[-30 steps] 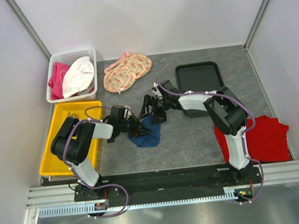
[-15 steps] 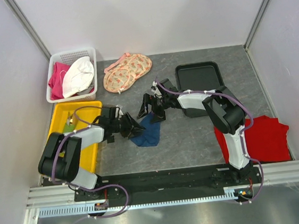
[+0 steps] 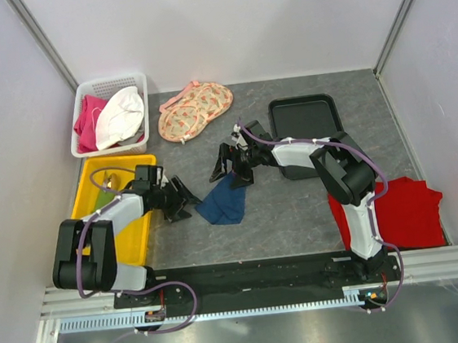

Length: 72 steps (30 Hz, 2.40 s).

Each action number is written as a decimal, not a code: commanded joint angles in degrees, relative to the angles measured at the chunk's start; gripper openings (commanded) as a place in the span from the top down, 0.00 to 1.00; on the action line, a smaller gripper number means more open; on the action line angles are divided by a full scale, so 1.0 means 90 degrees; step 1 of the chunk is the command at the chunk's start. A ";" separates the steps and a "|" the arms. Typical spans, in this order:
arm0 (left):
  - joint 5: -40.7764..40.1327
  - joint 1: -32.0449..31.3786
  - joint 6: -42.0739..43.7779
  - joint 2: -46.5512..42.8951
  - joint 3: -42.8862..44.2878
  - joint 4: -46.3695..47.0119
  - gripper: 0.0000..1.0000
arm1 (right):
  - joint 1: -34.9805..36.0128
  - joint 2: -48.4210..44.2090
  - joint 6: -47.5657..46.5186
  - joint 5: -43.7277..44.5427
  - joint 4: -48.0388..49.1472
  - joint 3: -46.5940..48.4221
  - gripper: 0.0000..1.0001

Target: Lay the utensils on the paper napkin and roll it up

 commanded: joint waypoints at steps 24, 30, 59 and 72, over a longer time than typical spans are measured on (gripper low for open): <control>0.0621 -0.0345 0.0028 0.1052 0.0014 0.1676 0.55 | -0.0013 0.0374 -0.0080 0.0466 -0.0261 -0.0040 0.02; 0.0953 -0.0385 -0.0128 0.0994 0.0121 0.1706 0.72 | -0.0022 0.0393 -0.0051 0.0496 -0.0251 -0.0050 0.02; 0.0994 -0.1654 -0.2347 0.2126 0.0189 0.3573 0.95 | -0.0003 0.0315 0.0310 0.0369 0.0071 -0.0265 0.02; 0.0505 -0.1654 -0.1740 0.2126 0.0385 0.2282 0.97 | -0.0140 -0.0222 -0.0490 0.0320 -0.0670 0.0223 0.02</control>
